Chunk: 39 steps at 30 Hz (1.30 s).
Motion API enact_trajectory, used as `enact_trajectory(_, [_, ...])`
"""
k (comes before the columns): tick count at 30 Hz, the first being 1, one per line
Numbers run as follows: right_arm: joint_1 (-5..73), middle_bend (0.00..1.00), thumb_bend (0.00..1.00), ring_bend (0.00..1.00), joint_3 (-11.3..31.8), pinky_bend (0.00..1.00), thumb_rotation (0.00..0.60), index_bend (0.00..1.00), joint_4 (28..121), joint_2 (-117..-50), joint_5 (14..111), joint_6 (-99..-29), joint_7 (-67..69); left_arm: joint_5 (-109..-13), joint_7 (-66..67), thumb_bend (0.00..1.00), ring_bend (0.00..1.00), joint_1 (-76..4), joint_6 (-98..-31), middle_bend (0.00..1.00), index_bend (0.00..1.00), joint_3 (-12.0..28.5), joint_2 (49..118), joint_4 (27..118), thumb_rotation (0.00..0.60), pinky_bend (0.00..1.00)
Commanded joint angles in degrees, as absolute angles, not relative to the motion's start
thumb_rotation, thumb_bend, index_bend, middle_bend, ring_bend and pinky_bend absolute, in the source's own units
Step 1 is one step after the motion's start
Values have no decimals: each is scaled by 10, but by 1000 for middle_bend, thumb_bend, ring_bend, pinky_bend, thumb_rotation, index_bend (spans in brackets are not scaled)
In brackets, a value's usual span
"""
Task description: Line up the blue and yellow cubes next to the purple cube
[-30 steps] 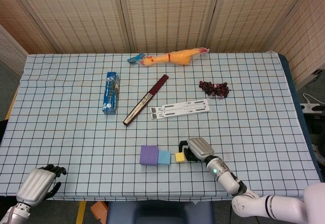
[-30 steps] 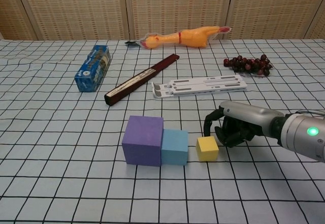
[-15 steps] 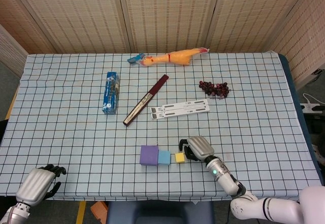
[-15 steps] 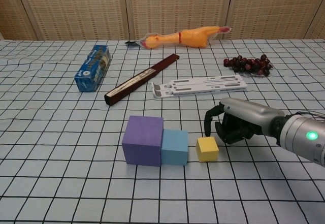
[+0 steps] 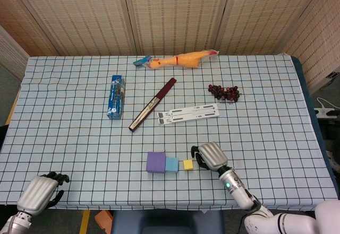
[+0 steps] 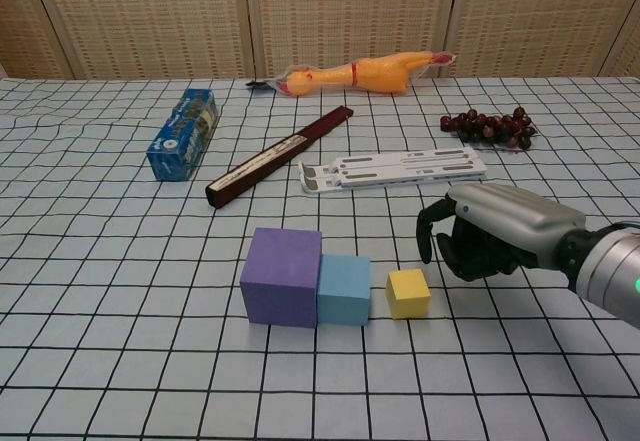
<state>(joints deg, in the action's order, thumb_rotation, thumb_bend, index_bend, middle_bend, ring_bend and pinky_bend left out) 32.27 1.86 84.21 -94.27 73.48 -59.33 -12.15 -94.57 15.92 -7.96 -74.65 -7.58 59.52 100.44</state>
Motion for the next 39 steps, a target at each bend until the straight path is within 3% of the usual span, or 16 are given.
enact_trajectory(1, [314, 1000, 693, 926, 16, 1000, 600, 562, 890, -917, 717, -598, -162, -945, 159, 441, 379, -80, -746, 467, 414, -76, 595, 1005, 600, 606])
enact_trajectory(16, [317, 1000, 709, 926, 23, 1000, 600, 582, 906, -912, 670, -568, -196, -944, 160, 440, 379, -79, -747, 468, 413, -75, 596, 1006, 600, 606])
enact_trajectory(39, [326, 1000, 711, 928, 22, 1000, 600, 530, 889, -916, 668, -510, -128, -944, 158, 441, 379, -79, -747, 469, 414, -76, 595, 1007, 600, 606])
